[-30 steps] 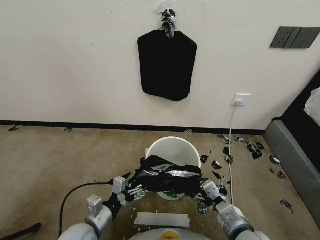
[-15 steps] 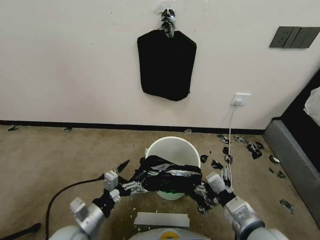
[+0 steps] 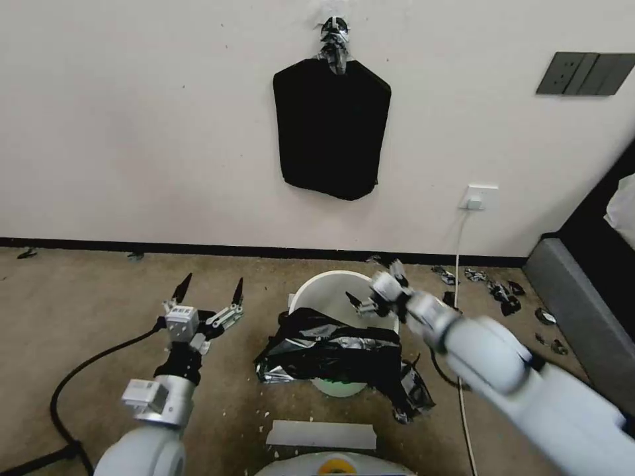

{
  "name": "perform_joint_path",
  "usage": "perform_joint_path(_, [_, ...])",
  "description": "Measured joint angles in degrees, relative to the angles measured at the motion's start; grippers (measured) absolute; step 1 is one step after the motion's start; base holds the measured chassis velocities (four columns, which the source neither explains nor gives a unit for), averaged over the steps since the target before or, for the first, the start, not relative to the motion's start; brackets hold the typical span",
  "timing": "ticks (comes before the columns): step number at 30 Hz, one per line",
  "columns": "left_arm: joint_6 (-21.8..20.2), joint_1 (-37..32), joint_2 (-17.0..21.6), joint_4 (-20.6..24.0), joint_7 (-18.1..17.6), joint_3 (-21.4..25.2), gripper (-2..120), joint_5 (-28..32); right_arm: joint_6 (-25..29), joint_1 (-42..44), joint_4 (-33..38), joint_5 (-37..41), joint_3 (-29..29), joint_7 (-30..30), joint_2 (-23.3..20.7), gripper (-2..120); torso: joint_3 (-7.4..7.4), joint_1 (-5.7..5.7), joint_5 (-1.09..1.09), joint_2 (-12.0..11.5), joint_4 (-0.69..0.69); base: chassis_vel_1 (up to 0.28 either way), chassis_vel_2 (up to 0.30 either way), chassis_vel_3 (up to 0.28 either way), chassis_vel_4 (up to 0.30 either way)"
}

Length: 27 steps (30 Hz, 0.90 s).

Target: Place a trash bag onto the trash bin.

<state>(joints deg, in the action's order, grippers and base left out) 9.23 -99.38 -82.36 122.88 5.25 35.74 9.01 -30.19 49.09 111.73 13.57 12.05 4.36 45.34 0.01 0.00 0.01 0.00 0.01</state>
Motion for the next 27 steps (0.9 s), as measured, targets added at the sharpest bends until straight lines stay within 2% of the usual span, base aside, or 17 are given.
perform_joint_path(1, [0.0,0.0,0.0,0.0,0.0,0.0,100,0.0,0.0,0.0,0.0,0.0,0.0,0.0,0.0,100,0.0,0.0,0.0,0.0,0.0,0.0,0.0,0.0,0.0])
perform_joint_path(3, [-0.3,-0.6,-0.4,-0.7,0.0,-0.1,100,-1.9,-3.2,-8.3,-7.6,0.5,6.5,2.8,2.7,100,0.0,0.0,0.0,0.0,-0.01,0.0,0.0,0.0,0.0])
perform_joint_path(5, [-1.4,-1.6,0.7,-1.1,0.0,-0.5,100,-1.7,-5.2,-12.8,-11.6,0.5,9.7,3.7,4.3,100,0.0,0.0,0.0,0.0,-0.01,0.0,0.0,0.0,0.0])
perform_joint_path(9, [-2.0,-2.0,1.7,-1.4,0.1,-0.6,100,-0.8,-6.3,-16.5,-14.1,1.4,12.6,4.6,5.2,100,-0.01,0.0,-0.01,0.0,-0.02,0.0,0.0,0.0,0.0])
perform_joint_path(13, [-2.5,-2.2,2.2,-1.8,0.2,-0.7,100,-0.3,-7.6,-22.3,-18.5,5.4,18.4,6.5,6.3,100,0.0,0.0,-0.02,0.0,-0.01,0.0,0.0,0.0,0.0])
perform_joint_path(18, [-2.5,-2.3,1.9,-1.9,0.2,-1.0,100,-0.4,-8.3,-24.7,-20.3,7.3,20.8,7.8,6.8,100,0.0,0.0,-0.01,0.0,-0.01,0.0,0.0,0.0,0.0])
perform_joint_path(20, [-2.5,-2.3,1.7,-2.0,0.3,-1.2,100,-0.7,-8.5,-26.3,-21.6,7.7,22.4,9.0,6.8,96,0.0,0.0,-0.01,0.0,-0.01,0.0,0.0,0.0,0.0])
perform_joint_path(21, [-2.5,-2.3,1.5,-2.0,0.4,-1.2,100,-0.8,-8.6,-26.8,-22.0,7.7,22.8,9.2,6.8,89,0.0,0.0,-0.01,0.0,-0.02,0.0,0.0,0.0,0.0])
perform_joint_path(22, [-2.5,-2.3,1.5,-2.0,0.4,-1.2,100,-0.8,-8.6,-26.8,-22.0,7.7,22.8,9.2,6.8,89,0.0,0.0,-0.01,0.0,-0.02,0.0,0.0,0.0,0.0])
perform_joint_path(24, [-2.5,-2.4,1.5,-2.2,0.4,-1.2,100,-1.0,-8.7,-27.8,-22.4,7.7,23.7,9.8,6.4,78,-0.01,0.0,-0.01,0.0,-0.01,0.0,0.0,0.0,0.0])
perform_joint_path(25, [-2.5,-2.4,1.5,-2.2,0.4,-1.2,100,-1.0,-8.7,-27.8,-22.4,7.7,23.7,9.8,6.4,78,-0.01,0.0,-0.01,0.0,-0.01,0.0,0.0,0.0,0.0])
perform_joint_path(27, [-2.5,-2.4,1.4,-2.4,0.5,-1.4,100,-1.2,-8.8,-28.7,-22.4,8.2,24.4,9.9,6.1,67,-0.01,0.0,-0.01,0.0,-0.02,0.0,0.0,0.0,0.0])
